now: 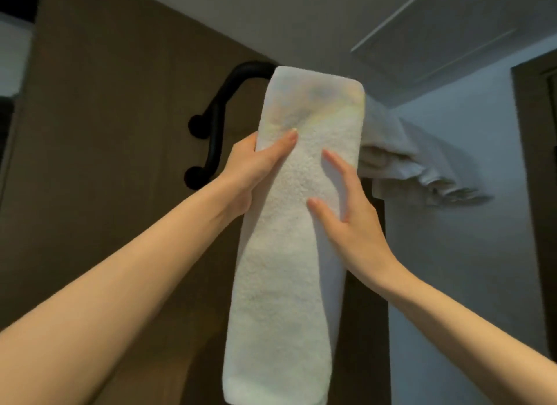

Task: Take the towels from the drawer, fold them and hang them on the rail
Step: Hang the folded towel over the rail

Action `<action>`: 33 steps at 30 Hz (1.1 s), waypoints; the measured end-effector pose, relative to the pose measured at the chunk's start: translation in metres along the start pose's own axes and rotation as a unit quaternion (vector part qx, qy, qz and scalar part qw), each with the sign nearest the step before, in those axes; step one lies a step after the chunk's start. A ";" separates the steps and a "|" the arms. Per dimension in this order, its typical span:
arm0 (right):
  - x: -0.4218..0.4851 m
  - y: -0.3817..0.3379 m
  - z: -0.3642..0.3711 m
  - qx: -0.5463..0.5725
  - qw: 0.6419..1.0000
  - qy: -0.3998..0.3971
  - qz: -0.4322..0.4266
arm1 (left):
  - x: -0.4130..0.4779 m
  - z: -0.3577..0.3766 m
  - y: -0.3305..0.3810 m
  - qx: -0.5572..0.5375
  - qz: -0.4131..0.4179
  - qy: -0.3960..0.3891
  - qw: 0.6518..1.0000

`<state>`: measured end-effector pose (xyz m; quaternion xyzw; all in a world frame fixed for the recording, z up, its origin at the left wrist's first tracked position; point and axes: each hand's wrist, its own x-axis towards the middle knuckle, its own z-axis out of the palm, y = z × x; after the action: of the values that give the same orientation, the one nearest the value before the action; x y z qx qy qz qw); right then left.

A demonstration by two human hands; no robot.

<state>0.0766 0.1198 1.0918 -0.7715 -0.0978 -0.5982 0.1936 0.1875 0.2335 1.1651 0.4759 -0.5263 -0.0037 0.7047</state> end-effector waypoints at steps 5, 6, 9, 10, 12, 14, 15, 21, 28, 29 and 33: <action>0.088 -0.005 -0.012 -0.015 0.996 0.068 -0.052 | 0.032 -0.003 0.035 0.019 0.032 0.036 0.999; 0.106 -0.007 -0.013 -0.017 0.995 0.081 -0.056 | 0.035 -0.008 0.035 0.024 0.017 0.025 0.999; 0.159 -0.010 -0.015 0.020 0.993 0.114 -0.038 | 0.032 -0.023 0.028 0.043 -0.054 -0.042 0.997; 0.176 -0.009 -0.015 0.030 0.992 0.119 -0.033 | 0.032 -0.028 0.022 0.057 -0.066 -0.061 0.994; 0.211 -0.004 -0.014 0.016 0.991 0.124 -0.037 | 0.032 -0.034 0.011 0.090 -0.062 -0.071 0.991; 0.238 0.003 -0.012 -0.017 0.991 0.123 -0.048 | 0.036 -0.038 0.006 0.088 -0.041 -0.066 0.993; 0.250 0.004 -0.011 -0.038 0.990 0.126 -0.049 | 0.039 -0.038 0.007 0.074 -0.034 -0.055 0.995; 0.291 0.006 -0.001 -0.143 0.972 0.180 -0.047 | 0.062 -0.025 0.027 0.029 0.054 0.065 0.996; 0.285 0.006 0.008 -0.233 0.953 0.158 -0.110 | 0.078 -0.014 0.024 0.040 0.113 0.151 0.981; 0.278 0.003 0.012 -0.219 0.959 0.134 -0.118 | 0.079 -0.014 0.021 0.042 0.114 0.155 0.980; 0.248 0.000 0.029 -0.285 0.950 0.036 -0.119 | 0.084 -0.011 0.011 0.067 0.129 0.165 0.975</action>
<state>0.1681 0.1114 1.3236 -0.7555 -0.0070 -0.6469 -0.1035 0.2281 0.2042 1.2345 0.4442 -0.4583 0.2010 0.7431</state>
